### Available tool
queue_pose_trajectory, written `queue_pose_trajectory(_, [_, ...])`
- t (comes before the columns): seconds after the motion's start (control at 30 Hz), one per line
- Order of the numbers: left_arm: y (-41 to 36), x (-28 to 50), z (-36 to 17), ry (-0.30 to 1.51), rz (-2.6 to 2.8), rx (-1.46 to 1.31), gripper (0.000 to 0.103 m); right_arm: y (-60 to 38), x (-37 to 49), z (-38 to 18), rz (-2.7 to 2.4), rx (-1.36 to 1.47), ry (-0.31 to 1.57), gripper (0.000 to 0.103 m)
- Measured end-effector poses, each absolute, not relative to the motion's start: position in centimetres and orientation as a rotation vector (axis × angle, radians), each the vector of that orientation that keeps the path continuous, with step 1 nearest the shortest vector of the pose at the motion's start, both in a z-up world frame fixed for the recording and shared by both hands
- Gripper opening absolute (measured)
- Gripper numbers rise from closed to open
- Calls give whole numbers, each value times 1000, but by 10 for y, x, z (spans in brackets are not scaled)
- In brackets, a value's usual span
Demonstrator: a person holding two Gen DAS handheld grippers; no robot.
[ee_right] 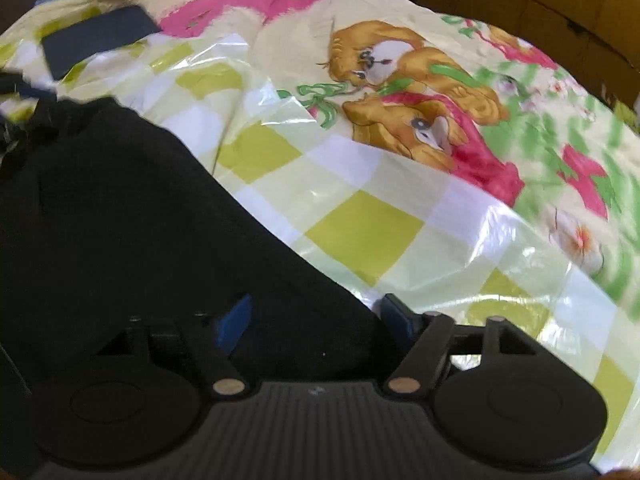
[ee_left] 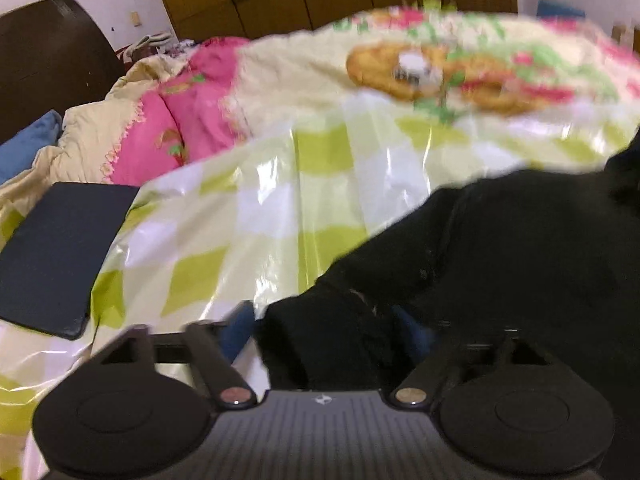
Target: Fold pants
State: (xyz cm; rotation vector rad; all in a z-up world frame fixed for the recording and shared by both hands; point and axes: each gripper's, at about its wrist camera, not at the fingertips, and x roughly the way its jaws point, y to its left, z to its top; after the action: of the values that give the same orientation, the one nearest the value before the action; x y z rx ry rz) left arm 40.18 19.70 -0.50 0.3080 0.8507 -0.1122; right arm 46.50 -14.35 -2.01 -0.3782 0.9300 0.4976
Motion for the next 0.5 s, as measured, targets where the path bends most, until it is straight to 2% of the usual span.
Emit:
queue_pose_trajectory(0.03, [190, 400, -6, 855, -90, 347, 59, -142, 461, -16, 473, -398, 932, 9])
queue_pose_trajectory(0.07, [185, 396, -4, 848, -89, 363, 47, -140, 456, -13, 468, -411, 933, 6])
queue_pose_trajectory(0.17, [182, 381, 14, 840, -102, 335, 23, -138, 433, 9, 478, -424, 907, 5])
queue_pose_trajectory(0.33, [192, 325, 69, 729, -126, 243, 24, -154, 364, 76, 520, -341, 825, 4])
queue_pose_trajectory(0.5, [200, 222, 109, 647, -178, 192, 23, -171, 248, 134, 569, -327, 788, 4])
